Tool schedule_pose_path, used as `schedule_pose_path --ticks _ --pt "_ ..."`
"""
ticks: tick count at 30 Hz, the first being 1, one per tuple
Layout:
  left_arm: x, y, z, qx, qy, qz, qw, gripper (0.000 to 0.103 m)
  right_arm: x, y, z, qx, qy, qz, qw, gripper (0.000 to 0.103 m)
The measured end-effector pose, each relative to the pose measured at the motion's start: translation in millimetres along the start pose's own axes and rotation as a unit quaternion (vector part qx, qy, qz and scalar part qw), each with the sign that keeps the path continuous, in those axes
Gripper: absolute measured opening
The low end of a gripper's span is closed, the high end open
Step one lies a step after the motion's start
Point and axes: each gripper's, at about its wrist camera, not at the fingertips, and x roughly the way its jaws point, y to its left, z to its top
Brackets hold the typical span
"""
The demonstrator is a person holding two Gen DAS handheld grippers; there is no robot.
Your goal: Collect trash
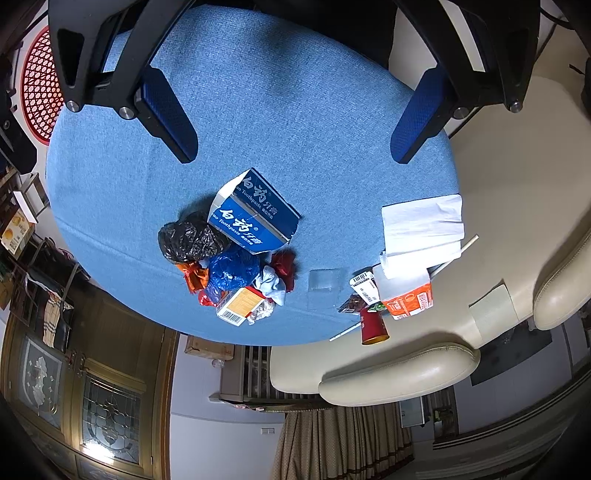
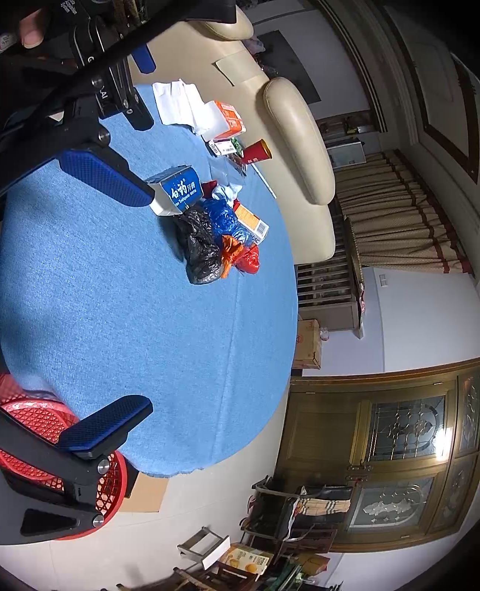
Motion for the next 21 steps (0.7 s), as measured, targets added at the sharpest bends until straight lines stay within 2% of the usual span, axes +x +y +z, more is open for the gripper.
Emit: schedule_pose_path --ticks 21 --pt "2.4 -1.4 -2.9 0.001 0.006 -0.002 1.0000 0.103 -0.6 2.1 -2.0 -0.003 -0.001 0.001 1.000 0.103"
